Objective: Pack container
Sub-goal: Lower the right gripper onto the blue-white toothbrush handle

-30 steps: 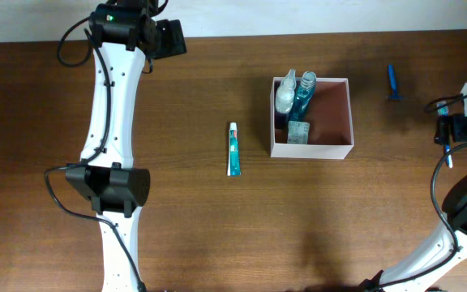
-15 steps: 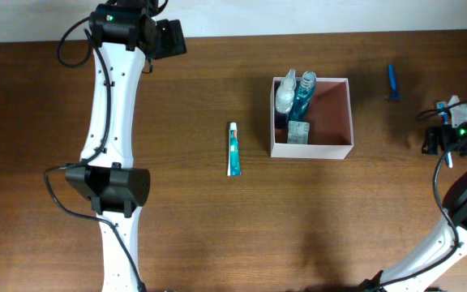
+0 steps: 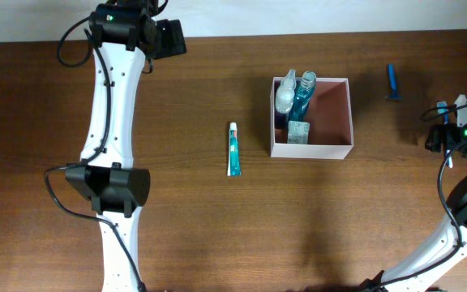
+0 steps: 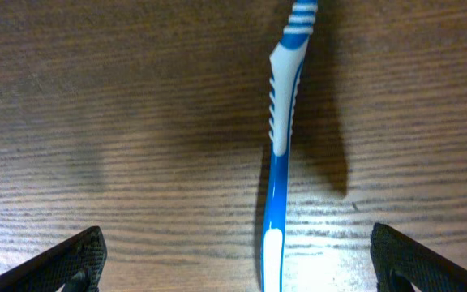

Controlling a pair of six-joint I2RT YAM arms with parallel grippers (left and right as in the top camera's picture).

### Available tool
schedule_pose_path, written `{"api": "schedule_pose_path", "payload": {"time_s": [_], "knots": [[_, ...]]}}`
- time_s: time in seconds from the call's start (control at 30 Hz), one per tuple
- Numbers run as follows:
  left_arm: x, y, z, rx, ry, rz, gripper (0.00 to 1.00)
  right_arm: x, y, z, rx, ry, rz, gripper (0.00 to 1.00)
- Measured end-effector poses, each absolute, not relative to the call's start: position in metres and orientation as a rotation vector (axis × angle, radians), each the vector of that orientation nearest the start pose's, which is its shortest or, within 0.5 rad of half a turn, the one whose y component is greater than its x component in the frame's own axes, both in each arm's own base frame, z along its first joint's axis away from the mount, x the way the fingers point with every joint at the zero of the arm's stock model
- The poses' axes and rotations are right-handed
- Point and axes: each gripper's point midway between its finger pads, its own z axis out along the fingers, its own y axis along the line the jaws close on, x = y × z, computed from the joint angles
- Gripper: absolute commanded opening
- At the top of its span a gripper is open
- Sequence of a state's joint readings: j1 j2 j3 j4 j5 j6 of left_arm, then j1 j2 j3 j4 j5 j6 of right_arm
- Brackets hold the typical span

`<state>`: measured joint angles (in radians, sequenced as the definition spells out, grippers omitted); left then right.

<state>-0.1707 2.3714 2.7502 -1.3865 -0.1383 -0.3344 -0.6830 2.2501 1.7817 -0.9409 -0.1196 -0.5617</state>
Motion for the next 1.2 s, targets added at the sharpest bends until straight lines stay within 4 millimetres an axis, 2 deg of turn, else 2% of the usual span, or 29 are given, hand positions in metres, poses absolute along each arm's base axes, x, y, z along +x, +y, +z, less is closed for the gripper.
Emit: {"api": "schedule_pose_path", "payload": {"time_s": [0.33, 0.47, 0.57, 0.8, 0.87, 1.0, 1.13, 1.2], "knots": [[0.541, -0.069, 0.237, -0.261, 2.551, -0.013, 0.99, 0.384, -0.283, 0.004, 0.163, 2.931, 0.022, 0.92], [0.541, -0.069, 0.237, -0.261, 2.551, -0.013, 0.99, 0.388, -0.286, 0.005, 0.161, 2.912, 0.004, 0.73], [0.541, -0.069, 0.237, -0.261, 2.550, -0.013, 0.99, 0.390, -0.287, 0.005, 0.170, 2.904, -0.002, 0.65], [0.541, -0.069, 0.237, -0.261, 2.551, -0.013, 0.99, 0.391, -0.288, 0.003, 0.221, 2.897, 0.001, 0.39], [0.541, -0.069, 0.237, -0.261, 2.550, -0.013, 0.99, 0.391, -0.289, 0.003, 0.232, 2.896, 0.001, 0.38], [0.541, -0.069, 0.237, -0.261, 2.551, -0.013, 0.99, 0.391, -0.288, 0.003, 0.266, 2.894, 0.006, 0.25], [0.541, -0.069, 0.237, -0.261, 2.551, -0.013, 0.99, 0.390, -0.287, 0.003, 0.285, 2.897, 0.013, 0.24], [0.541, -0.069, 0.237, -0.261, 2.551, -0.013, 0.99, 0.389, -0.287, 0.003, 0.288, 2.899, 0.015, 0.19]]}}
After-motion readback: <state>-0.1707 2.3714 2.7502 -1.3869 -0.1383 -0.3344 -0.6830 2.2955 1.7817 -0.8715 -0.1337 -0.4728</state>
